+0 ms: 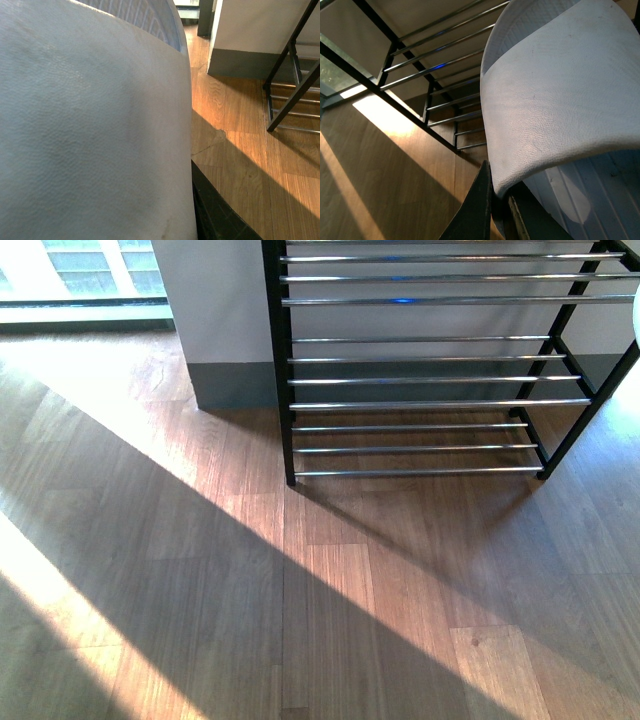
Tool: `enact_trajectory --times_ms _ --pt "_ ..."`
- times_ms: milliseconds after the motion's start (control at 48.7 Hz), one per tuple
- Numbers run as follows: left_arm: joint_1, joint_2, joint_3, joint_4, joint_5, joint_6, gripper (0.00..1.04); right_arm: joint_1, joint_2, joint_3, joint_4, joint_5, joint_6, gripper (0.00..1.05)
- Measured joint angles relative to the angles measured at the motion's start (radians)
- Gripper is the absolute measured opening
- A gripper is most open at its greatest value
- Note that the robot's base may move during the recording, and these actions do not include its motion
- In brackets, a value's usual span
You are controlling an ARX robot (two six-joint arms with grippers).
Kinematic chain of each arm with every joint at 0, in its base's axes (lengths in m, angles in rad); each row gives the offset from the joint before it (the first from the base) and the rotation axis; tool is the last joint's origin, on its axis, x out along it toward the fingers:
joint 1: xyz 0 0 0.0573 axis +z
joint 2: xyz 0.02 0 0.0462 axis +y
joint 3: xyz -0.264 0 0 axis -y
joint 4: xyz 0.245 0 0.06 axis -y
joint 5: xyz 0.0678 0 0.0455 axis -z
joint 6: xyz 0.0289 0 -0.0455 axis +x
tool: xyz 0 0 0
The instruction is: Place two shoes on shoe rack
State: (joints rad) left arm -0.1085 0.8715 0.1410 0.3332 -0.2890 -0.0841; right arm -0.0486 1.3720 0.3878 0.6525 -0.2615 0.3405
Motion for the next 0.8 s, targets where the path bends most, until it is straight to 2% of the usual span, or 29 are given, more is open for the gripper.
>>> enact_trajectory --times_ms 802 --pt "0.0 -0.001 -0.001 0.0 0.0 0.0 0.02 0.0 -0.001 0.0 0.0 -0.001 -0.005 0.02"
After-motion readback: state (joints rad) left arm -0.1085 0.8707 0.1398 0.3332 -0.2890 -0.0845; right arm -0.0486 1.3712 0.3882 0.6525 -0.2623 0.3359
